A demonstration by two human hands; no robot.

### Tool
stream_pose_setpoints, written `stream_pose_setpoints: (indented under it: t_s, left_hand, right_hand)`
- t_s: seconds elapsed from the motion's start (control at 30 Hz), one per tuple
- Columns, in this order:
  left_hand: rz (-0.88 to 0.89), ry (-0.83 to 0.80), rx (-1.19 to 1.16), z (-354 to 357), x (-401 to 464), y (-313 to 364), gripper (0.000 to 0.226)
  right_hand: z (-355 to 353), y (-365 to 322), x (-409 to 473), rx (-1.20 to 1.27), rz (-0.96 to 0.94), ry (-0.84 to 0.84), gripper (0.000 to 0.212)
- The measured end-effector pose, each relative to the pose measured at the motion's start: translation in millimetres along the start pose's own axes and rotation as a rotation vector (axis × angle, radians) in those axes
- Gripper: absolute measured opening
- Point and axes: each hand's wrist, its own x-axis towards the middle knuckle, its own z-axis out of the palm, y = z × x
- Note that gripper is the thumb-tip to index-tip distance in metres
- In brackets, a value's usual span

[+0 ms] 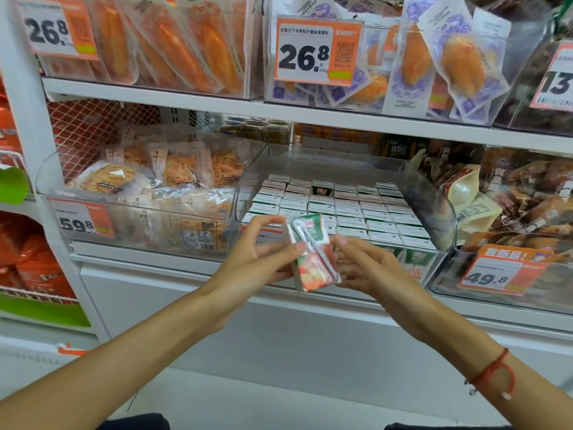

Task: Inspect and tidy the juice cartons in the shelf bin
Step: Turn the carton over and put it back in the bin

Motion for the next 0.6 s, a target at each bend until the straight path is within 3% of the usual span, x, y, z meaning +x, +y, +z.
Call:
stream_pose_setpoints:
  t_s: [0.17,0.37,0.6]
  left_hand:
    - [0.305,-0.036,0.302,5.3,-1.9,-0.4,0.047]
    - [0.434,-0.077,0.542,-1.8,-2.2,0.3,0.041]
    - [0.527,-0.052,0.600,-1.2,1.2,-4.2,0.046]
  right_hand:
    - [-2.2,2.8,-2.6,-0.055,-0.133,-0.079,0.030]
    - [-8.4,1.9,-5.5,-0.175,-0.354,-0.044,0.042]
    - [-6.4,0.7,-6.0,-0.219,-0.450,0.007,0.040]
